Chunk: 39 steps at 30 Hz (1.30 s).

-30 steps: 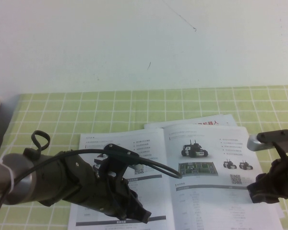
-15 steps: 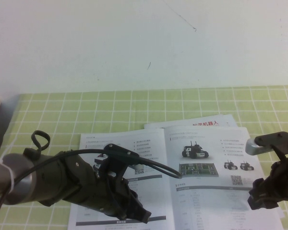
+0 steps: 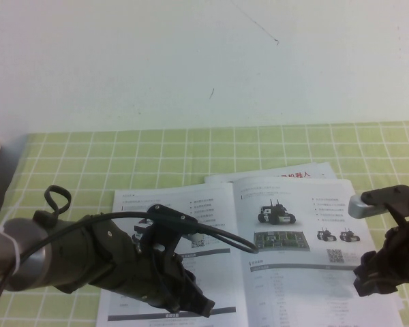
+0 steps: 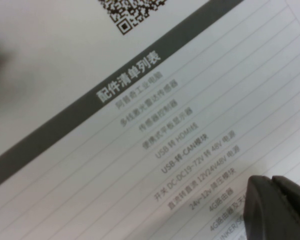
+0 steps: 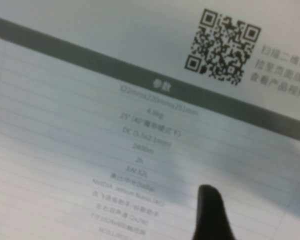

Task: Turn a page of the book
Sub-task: Open the closed book

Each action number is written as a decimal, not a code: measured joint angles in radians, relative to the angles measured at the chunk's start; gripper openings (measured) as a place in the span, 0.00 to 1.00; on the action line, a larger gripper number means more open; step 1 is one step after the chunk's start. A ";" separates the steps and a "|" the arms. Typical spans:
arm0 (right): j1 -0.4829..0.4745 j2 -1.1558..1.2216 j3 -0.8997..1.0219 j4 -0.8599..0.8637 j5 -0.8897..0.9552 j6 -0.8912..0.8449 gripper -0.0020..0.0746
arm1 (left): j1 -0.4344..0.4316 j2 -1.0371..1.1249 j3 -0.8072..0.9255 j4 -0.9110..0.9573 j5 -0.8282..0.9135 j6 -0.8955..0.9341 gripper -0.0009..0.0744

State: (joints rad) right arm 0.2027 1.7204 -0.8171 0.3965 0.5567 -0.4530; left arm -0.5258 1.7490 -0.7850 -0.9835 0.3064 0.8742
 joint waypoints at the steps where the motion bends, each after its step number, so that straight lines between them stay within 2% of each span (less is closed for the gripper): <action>1: 0.000 0.000 0.000 0.014 0.000 -0.005 0.56 | 0.000 0.000 0.000 0.000 0.000 0.000 0.01; 8: 0.000 0.004 0.000 0.079 0.004 -0.054 0.55 | 0.000 0.000 0.000 0.000 0.000 0.000 0.01; 16: 0.000 0.039 -0.012 0.098 0.024 -0.092 0.45 | 0.000 0.000 0.000 0.000 0.000 0.000 0.01; 25: -0.002 0.056 -0.012 0.376 0.039 -0.353 0.29 | 0.000 0.000 0.000 0.000 0.000 0.000 0.01; 39: -0.002 0.061 -0.012 0.550 0.062 -0.525 0.25 | 0.000 0.000 0.000 0.000 0.000 0.004 0.01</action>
State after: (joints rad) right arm 0.2009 1.7810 -0.8289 0.9463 0.6187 -0.9783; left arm -0.5258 1.7490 -0.7850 -0.9835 0.3064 0.8778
